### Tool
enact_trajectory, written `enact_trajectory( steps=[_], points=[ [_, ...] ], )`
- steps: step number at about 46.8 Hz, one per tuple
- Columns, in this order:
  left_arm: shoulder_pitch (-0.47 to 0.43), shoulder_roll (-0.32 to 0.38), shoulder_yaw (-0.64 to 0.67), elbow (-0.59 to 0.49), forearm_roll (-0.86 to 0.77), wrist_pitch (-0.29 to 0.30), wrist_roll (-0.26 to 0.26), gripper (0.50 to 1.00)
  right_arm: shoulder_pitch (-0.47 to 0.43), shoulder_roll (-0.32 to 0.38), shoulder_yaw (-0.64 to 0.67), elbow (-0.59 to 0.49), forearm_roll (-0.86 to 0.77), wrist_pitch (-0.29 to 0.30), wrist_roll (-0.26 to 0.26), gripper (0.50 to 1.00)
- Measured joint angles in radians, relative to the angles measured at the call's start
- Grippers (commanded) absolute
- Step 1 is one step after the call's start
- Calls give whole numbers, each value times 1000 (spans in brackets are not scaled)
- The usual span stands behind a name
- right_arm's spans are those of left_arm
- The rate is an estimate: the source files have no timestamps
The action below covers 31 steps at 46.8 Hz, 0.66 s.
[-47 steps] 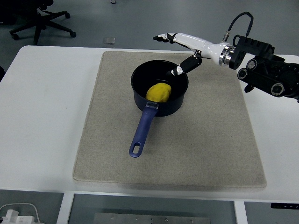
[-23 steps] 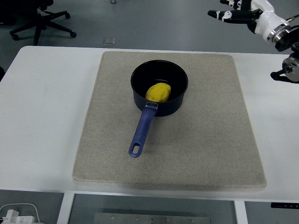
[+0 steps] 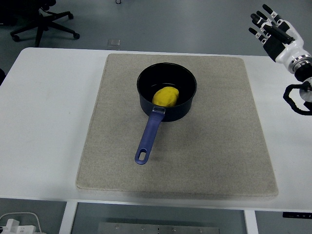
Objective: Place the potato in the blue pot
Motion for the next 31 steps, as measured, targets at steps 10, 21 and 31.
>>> enact_trajectory(
  steps=[10,21,31],
  points=[
    [0,0,0,0,0,0,0,994,-51,9,10,0,94,-5,-2,936],
    [0,0,0,0,0,0,0,994,-125,39,70,2,90,2,11,936],
    [0,0,0,0,0,0,0,994,-140,49,72,32,71,2,14,936]
  ],
)
